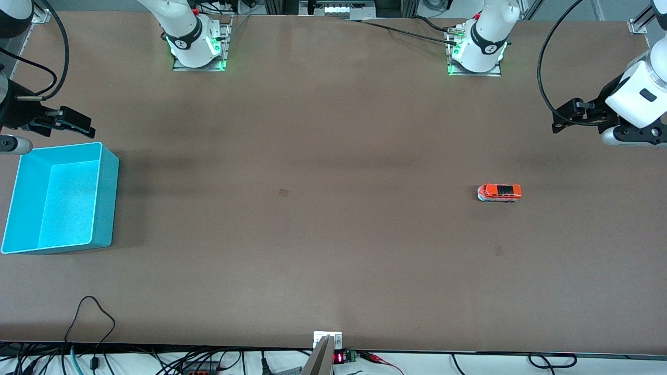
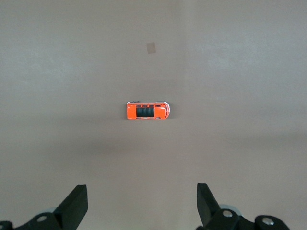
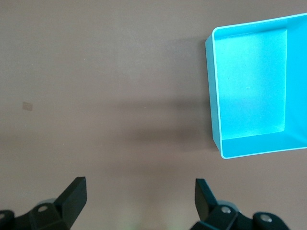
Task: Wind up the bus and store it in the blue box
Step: 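Move the left gripper over the orange toy bus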
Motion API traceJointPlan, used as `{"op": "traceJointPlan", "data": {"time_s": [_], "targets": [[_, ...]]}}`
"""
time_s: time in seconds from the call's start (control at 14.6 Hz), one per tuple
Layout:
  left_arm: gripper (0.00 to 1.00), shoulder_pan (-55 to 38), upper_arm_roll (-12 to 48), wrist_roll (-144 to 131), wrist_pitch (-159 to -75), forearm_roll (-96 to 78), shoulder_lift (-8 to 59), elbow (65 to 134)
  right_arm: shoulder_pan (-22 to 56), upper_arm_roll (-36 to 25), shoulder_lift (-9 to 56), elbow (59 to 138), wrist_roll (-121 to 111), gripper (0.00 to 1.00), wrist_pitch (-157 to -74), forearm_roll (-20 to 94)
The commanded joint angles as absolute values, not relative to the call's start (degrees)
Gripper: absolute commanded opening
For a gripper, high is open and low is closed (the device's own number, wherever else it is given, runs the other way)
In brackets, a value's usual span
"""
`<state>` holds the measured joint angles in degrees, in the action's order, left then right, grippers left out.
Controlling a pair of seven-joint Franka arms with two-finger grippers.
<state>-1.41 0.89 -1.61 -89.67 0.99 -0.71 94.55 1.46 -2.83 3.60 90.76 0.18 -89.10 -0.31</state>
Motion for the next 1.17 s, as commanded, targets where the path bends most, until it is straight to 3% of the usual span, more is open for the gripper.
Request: {"op": "traceJointPlan", "data": {"time_s": [0.0, 0.27, 0.82, 1.1], "targets": [[1.0, -2.29, -0.18, 0.09, -89.03, -0.09, -1.93, 95.1, 1.05, -2.55, 2.37, 92.02, -0.35, 1.0, -89.65, -0.88], [1.0, -1.94, -0.09, 0.18, -88.86, -0.17, -1.76, 94.92, 0.97, -2.55, 2.46, 91.93, -0.35, 1.0, -89.74, -0.88], [1.0, -2.37, 0.44, 0.61, -77.63, -0.88, 0.61, 93.6, 0.09, -2.64, 2.64, 91.93, -0.26, 1.0, -89.74, -0.79], [1.0, -2.9, 0.62, 6.46, -78.3, -0.97, 3.42, 93.6, -0.09, -2.55, 3.16, 91.76, 0.35, 1.0, -89.74, -0.7]]}}
